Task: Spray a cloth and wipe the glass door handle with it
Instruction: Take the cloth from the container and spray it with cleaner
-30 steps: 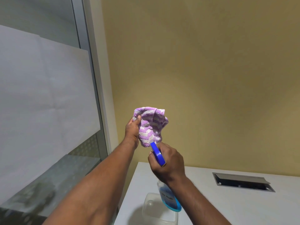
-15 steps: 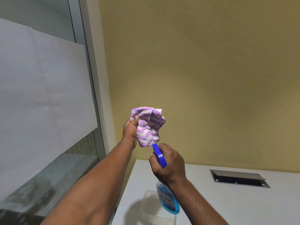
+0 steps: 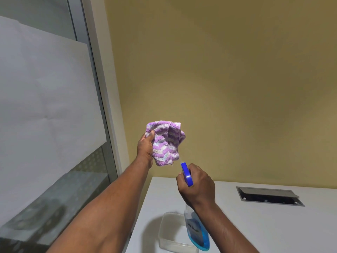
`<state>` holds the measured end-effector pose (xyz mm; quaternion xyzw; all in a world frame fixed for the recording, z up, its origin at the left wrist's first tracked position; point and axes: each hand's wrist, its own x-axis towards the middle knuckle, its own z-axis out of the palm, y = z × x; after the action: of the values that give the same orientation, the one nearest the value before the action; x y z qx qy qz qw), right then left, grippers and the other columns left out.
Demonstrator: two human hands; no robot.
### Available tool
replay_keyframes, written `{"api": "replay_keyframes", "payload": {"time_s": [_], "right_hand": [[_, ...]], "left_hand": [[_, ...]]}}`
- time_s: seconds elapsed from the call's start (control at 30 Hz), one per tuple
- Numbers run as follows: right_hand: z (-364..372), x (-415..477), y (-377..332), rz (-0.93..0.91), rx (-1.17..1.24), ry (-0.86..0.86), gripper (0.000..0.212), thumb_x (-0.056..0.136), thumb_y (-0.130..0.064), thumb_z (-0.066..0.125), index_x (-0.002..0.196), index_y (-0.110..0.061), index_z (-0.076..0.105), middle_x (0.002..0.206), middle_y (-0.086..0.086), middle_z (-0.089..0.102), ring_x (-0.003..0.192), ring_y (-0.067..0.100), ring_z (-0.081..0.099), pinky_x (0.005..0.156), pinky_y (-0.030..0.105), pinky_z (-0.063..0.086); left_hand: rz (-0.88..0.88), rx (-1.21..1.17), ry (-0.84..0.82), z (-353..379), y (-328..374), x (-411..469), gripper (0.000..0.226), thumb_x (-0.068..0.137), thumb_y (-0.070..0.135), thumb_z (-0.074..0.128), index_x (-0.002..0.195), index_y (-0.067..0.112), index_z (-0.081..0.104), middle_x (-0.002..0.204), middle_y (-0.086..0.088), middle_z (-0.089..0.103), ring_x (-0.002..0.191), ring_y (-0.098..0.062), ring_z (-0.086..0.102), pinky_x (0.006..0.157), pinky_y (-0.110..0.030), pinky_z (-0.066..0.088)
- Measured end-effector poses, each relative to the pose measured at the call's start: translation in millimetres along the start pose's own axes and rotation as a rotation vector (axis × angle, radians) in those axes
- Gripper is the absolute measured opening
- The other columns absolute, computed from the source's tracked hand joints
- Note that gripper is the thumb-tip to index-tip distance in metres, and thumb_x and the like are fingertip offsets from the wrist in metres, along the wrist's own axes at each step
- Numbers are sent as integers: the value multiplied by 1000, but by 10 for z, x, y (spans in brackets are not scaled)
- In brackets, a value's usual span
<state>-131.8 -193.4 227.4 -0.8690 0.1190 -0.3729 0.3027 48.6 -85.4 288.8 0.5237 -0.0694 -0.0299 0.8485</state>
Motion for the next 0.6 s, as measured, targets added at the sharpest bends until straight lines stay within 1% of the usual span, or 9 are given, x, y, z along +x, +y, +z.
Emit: {"api": "replay_keyframes", "payload": {"time_s": [0.1, 0.23, 0.3, 0.47, 0.53, 0.6], "right_hand": [[104, -14, 121, 31, -21, -44, 28, 75, -51, 38, 63, -26, 34, 55, -3, 46, 47, 13, 40, 47, 25, 26], [276, 5, 288, 76, 6, -28, 28, 79, -49, 48, 66, -26, 37, 57, -4, 47, 50, 14, 43, 48, 24, 31], [378, 43, 367, 85, 2, -18, 29, 82, -50, 52, 69, -28, 38, 60, -5, 47, 51, 14, 44, 48, 22, 31], [665, 109, 620, 109, -31, -5, 34, 85, -64, 51, 75, -34, 40, 63, -11, 47, 53, 5, 46, 50, 16, 24], [793, 118, 752, 137, -35, -19, 40, 85, -71, 52, 77, -33, 42, 68, -11, 49, 56, 7, 49, 50, 17, 27], [936, 113, 904, 167, -45, -45, 46, 83, -76, 54, 80, -31, 44, 74, -9, 51, 60, 11, 51, 50, 20, 30]], "left_hand": [[-21, 4, 14, -14, -56, 88, 24, 105, 24, 60, 124, 13, 68, 119, -20, 75, 105, -39, 73, 94, -60, 58], [-48, 1, 12, -43, -185, 199, 19, 104, 24, 60, 119, 15, 69, 119, -21, 75, 99, -36, 73, 93, -58, 58], [-70, 4, 11, -68, -299, 267, 17, 104, 24, 61, 116, 16, 69, 119, -20, 75, 98, -35, 73, 94, -59, 58], [-141, 14, 33, -226, -748, 441, 20, 104, 23, 61, 120, 14, 69, 119, -21, 75, 101, -38, 74, 93, -61, 58], [-178, 14, 49, -305, -957, 503, 24, 104, 23, 62, 123, 11, 68, 119, -22, 75, 107, -43, 73, 95, -63, 57], [-219, 27, 63, -383, -1176, 573, 23, 104, 23, 62, 123, 12, 68, 119, -22, 74, 109, -44, 72, 95, -64, 57]]}}
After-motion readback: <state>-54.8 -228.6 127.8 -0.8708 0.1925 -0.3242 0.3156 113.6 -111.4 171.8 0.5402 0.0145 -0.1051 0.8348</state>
